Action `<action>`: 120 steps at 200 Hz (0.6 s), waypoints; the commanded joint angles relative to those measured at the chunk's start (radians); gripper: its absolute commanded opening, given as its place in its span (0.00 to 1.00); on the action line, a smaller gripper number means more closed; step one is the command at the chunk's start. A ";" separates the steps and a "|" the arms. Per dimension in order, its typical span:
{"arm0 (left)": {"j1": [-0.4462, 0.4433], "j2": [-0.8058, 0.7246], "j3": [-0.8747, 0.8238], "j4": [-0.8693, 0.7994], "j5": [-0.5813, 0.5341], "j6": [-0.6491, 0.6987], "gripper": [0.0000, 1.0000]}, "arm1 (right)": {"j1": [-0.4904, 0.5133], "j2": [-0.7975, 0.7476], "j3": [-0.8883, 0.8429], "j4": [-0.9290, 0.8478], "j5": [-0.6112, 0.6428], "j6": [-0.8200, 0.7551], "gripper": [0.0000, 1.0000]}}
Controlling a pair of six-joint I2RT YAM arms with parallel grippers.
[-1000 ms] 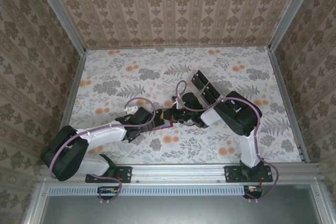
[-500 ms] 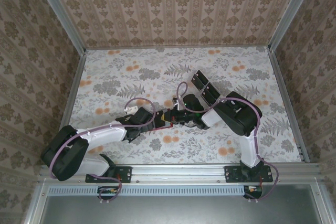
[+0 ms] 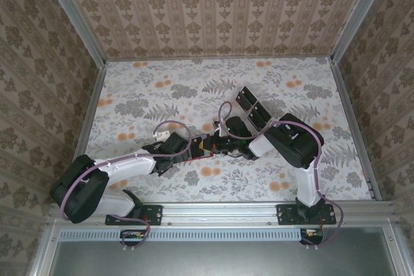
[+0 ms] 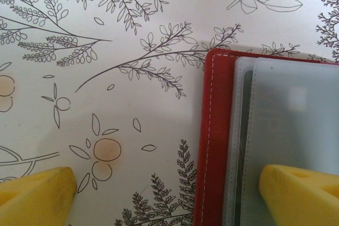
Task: Put the credit cards into the card holder
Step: Insert the credit card into the card slot.
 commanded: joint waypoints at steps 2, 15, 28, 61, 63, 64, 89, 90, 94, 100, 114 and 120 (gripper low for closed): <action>0.001 0.061 -0.067 -0.149 0.036 -0.010 1.00 | 0.005 0.020 0.011 -0.092 0.014 0.015 0.00; 0.001 0.063 -0.065 -0.147 0.037 -0.010 1.00 | 0.006 0.027 0.021 -0.091 0.010 0.015 0.00; 0.001 0.066 -0.064 -0.145 0.038 -0.010 1.00 | 0.006 0.034 0.030 -0.083 0.003 0.017 0.00; 0.002 0.074 -0.062 -0.143 0.040 -0.010 0.99 | 0.006 0.051 0.048 -0.059 -0.016 0.024 0.00; 0.001 0.074 -0.062 -0.142 0.040 -0.008 1.00 | 0.006 0.052 0.049 -0.058 -0.017 0.024 0.00; 0.002 0.074 -0.062 -0.142 0.040 -0.009 0.99 | 0.006 0.053 0.049 -0.057 -0.018 0.024 0.00; -0.001 0.079 -0.063 -0.137 0.041 -0.010 1.00 | 0.006 0.061 0.053 -0.042 -0.030 0.027 0.00; -0.001 0.079 -0.063 -0.137 0.041 -0.010 0.99 | 0.006 0.060 0.053 -0.041 -0.030 0.028 0.00; -0.001 0.080 -0.062 -0.137 0.041 -0.010 1.00 | 0.006 0.060 0.053 -0.038 -0.032 0.028 0.00; 0.000 0.082 -0.062 -0.137 0.041 -0.010 1.00 | 0.006 0.060 0.051 -0.033 -0.030 0.031 0.00; -0.001 0.083 -0.064 -0.136 0.042 -0.012 1.00 | 0.004 0.061 0.050 -0.029 -0.026 0.036 0.00; -0.002 0.083 -0.065 -0.135 0.042 -0.013 0.99 | 0.004 0.061 0.049 -0.026 -0.024 0.039 0.00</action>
